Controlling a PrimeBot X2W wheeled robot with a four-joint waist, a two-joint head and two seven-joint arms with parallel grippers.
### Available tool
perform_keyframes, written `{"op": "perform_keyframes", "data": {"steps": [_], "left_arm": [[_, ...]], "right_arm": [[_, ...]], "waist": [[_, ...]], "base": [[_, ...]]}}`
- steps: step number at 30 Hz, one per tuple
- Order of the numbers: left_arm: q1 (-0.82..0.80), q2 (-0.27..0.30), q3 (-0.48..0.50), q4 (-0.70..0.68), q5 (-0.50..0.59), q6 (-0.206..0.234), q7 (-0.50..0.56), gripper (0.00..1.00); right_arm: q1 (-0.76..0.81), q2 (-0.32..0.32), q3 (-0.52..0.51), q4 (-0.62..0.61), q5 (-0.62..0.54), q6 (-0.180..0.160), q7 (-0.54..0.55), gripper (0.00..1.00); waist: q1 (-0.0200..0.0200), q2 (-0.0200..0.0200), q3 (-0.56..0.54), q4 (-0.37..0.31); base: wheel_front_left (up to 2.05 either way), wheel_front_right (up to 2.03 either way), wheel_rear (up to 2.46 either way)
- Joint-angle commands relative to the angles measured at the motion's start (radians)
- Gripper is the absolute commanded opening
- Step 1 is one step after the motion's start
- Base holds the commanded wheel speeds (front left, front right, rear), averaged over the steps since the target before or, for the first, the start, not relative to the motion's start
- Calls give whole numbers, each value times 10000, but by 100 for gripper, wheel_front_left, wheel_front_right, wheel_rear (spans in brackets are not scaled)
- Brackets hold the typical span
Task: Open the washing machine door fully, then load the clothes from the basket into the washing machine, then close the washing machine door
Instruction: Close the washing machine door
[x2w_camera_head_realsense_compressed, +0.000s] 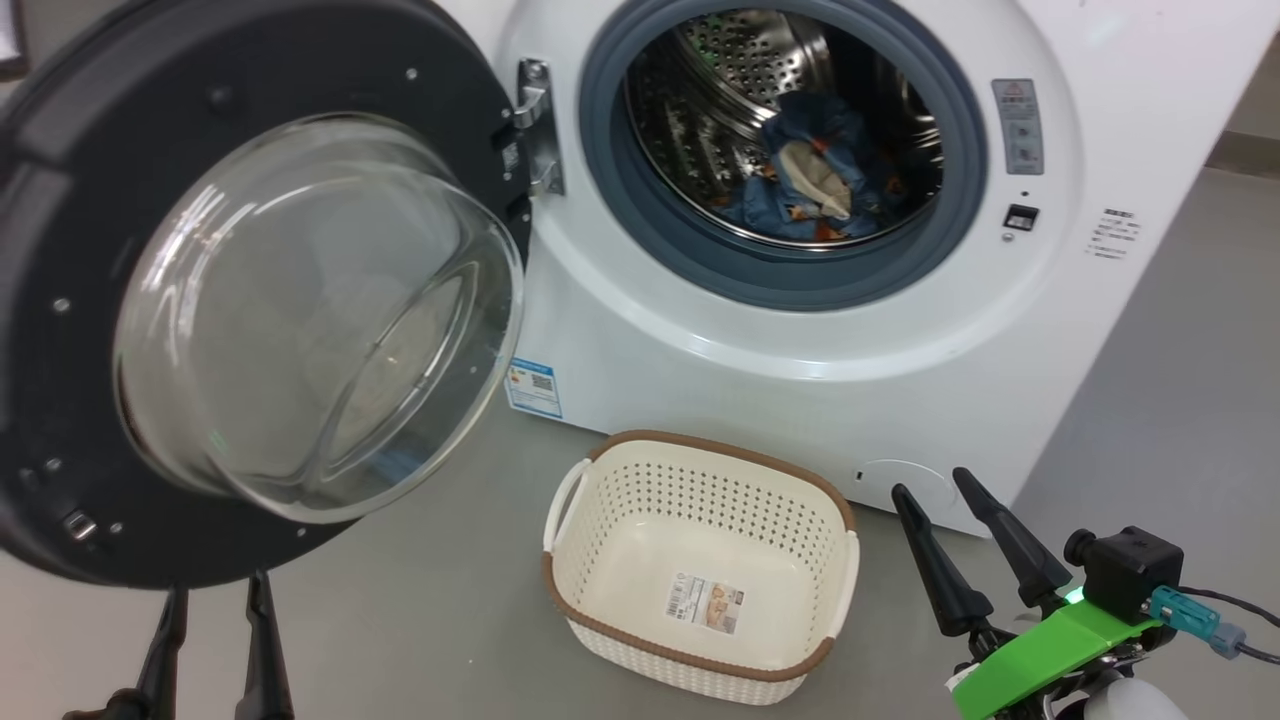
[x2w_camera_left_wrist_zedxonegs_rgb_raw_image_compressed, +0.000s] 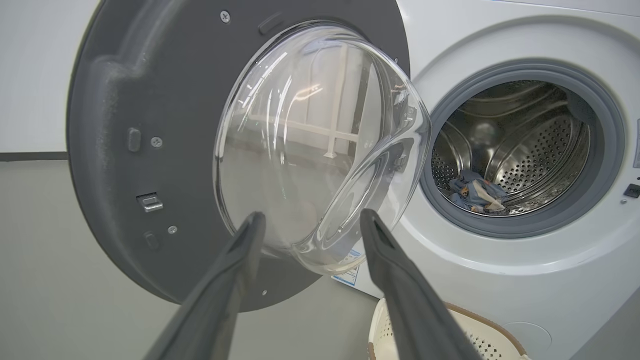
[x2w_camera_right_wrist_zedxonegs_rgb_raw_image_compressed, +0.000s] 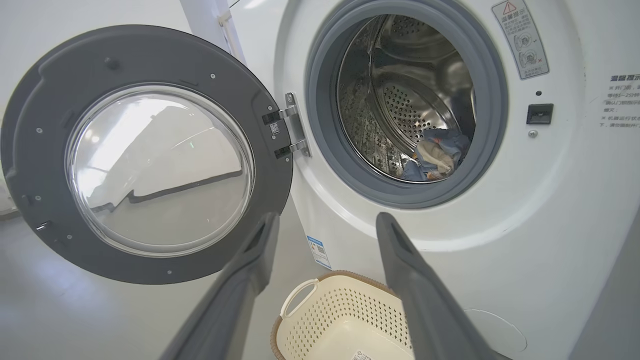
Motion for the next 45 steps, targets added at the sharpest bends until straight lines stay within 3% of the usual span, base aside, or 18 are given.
{"op": "perform_keyframes", "data": {"steps": [1,16,45], "left_arm": [[-114,162,280,-191,36,87,-8,100],[-73,245,255,-224,-28,253,-9,100],[-89,417,186,-332,-218,462,18,100]], "right_arm": [[-30,-104,172,-238,34,16,-46,100],[28,7,193,-258,35,16,-46,100],[-9,68,221,-295,88,16,-46,100]], "waist": [[0,0,-13,211],[0,0,-83,794],[0,0,-67,1004]], "base": [[0,0,0],[0,0,0],[0,0,0]]}}
